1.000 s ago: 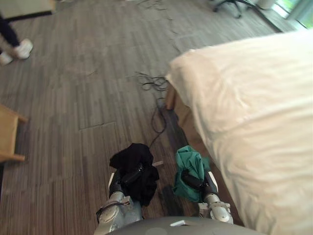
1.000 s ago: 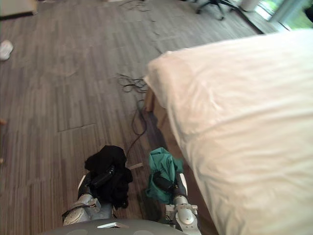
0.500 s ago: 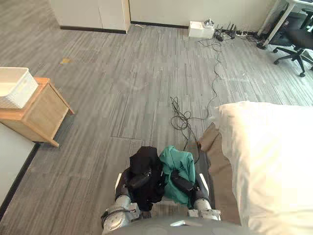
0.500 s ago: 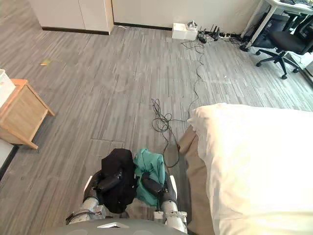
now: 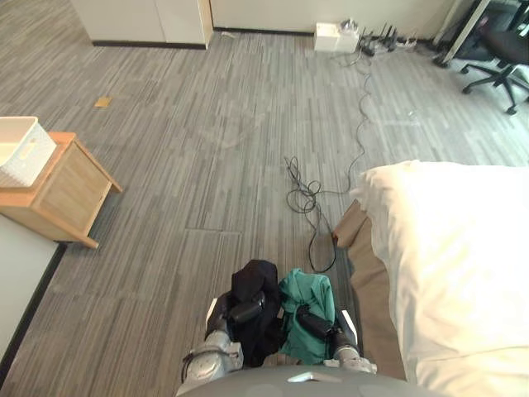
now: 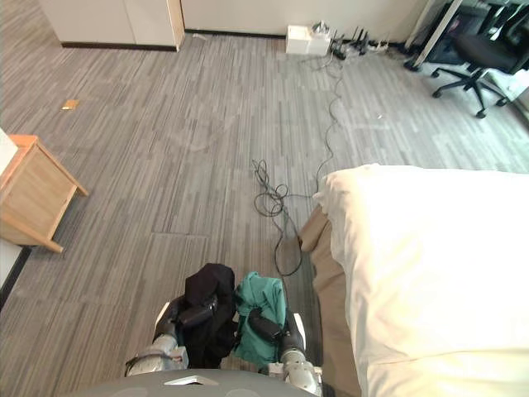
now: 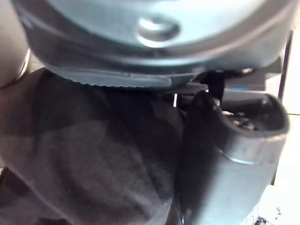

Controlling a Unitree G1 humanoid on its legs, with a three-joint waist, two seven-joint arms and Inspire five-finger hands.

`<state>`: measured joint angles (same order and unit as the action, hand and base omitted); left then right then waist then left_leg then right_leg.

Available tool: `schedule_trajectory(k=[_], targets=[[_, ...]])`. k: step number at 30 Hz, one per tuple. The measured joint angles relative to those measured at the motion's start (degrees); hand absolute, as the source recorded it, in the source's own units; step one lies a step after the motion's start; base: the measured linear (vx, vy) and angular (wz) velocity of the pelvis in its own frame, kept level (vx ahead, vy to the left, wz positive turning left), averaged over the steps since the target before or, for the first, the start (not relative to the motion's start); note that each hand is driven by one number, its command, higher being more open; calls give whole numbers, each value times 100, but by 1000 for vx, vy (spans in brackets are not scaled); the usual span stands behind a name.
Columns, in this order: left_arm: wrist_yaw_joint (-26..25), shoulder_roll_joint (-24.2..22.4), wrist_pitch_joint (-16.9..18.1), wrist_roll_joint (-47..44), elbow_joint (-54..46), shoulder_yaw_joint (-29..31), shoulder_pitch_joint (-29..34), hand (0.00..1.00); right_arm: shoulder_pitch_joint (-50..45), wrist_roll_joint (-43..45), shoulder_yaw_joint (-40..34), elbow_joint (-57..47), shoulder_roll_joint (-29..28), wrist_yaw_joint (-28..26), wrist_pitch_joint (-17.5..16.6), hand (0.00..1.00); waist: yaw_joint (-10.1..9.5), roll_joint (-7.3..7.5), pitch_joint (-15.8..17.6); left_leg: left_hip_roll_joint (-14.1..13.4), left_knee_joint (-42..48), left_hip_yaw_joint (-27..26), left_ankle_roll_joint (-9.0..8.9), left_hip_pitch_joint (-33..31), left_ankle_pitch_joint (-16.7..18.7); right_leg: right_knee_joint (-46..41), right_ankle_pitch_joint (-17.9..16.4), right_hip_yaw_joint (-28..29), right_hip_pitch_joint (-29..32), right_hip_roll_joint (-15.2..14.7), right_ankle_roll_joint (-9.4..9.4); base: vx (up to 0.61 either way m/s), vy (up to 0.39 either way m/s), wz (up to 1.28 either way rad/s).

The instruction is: Tidy up the quilt and then pick up the clothes from the bed and put them into the laundry hamper

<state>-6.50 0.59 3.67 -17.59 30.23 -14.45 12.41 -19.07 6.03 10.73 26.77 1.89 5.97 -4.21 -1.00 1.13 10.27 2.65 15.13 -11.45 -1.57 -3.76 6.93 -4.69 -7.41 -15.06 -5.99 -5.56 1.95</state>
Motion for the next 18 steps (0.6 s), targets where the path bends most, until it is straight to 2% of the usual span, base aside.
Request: schedule_trajectory(k=[1,2,3,5,7,8,9,10,12,13,14,15,16,17,18], targets=[[-73,-9,-1,-87,19,-56,-130,0,81,148,5,1,67,21,-2,0,8,-56,170,-62,357,-31,-96,-125,105,40,-72,-81,-132,36,-46,-52,-54,57],[-140,-28,0,-240,6,-106,-194,0,125,376,-14,2,160,67,-1,0,16,-113,275,-196,734,-292,-134,-260,233,159,-95,-258,-308,75,-45,-43,-41,76],[-182,-24,3,-315,-8,-126,-234,0,145,461,-28,9,246,99,-2,0,5,-141,333,-430,1043,-749,73,-392,538,239,-111,-449,-412,143,-106,-27,-21,69],[-218,-26,2,-510,-9,-161,-201,0,267,614,-75,74,292,131,0,0,-40,-183,406,-595,1138,-1161,228,-594,734,251,-234,-579,-544,166,-112,34,3,45],[-286,-13,-2,-587,-102,-150,-122,0,363,614,-83,73,296,153,-6,0,-99,-181,410,-602,872,-1227,254,-965,687,285,-330,-641,-552,110,-29,121,30,17],[-293,-8,9,-678,-132,-139,-162,0,421,613,-81,84,294,154,-5,0,-185,-157,426,-573,565,-1235,323,-1156,400,282,-405,-645,-564,16,65,238,82,-7],[-287,-8,18,-681,-139,-137,-198,0,438,610,-74,92,303,153,-5,0,-297,-119,434,-493,290,-1264,426,-1154,-178,282,-503,-599,-638,-72,180,287,83,-10],[-283,-18,23,-681,-141,-127,-168,0,450,607,-72,117,317,153,-5,0,-341,-69,419,-392,271,-1280,709,-1105,-125,288,-541,-586,-667,-139,222,391,50,-1],[-300,-3,52,-678,-152,9,-236,0,479,577,-19,148,255,78,-5,0,-353,161,446,-202,483,-1243,859,-1057,267,-7,-515,-447,-694,-336,400,508,43,27],[-303,9,51,-677,-143,21,-255,0,479,562,-6,152,250,60,-3,0,-366,201,450,-182,515,-1213,857,-1002,364,-364,-580,-361,-602,-402,497,488,80,30],[-304,48,46,-675,-104,2,-289,0,477,558,0,152,241,46,-3,0,-366,240,450,-141,443,-1148,841,-781,493,-1498,-655,-137,-225,-556,629,403,83,21],[-305,105,36,-674,-64,-25,-288,0,474,558,2,152,219,35,-3,0,-338,282,463,-57,216,-1056,813,-385,582,-2894,-450,130,245,-730,994,619,95,23],[-304,149,16,-670,-37,-59,-290,0,456,558,2,151,209,30,-4,0,-319,297,469,-15,85,-984,811,-146,616,-3545,-374,218,416,-786,1193,515,51,36],[-307,227,-16,-664,-34,-122,-290,0,430,555,0,150,207,20,-3,0,-236,285,479,13,-194,-823,783,343,667,-4636,-430,236,723,-857,1085,615,-12,55],[-307,290,-12,-662,-38,-178,-302,0,407,553,-4,101,208,10,-4,0,-137,215,513,-24,-506,-603,776,809,672,-5272,-582,67,986,-839,787,493,-44,61]])
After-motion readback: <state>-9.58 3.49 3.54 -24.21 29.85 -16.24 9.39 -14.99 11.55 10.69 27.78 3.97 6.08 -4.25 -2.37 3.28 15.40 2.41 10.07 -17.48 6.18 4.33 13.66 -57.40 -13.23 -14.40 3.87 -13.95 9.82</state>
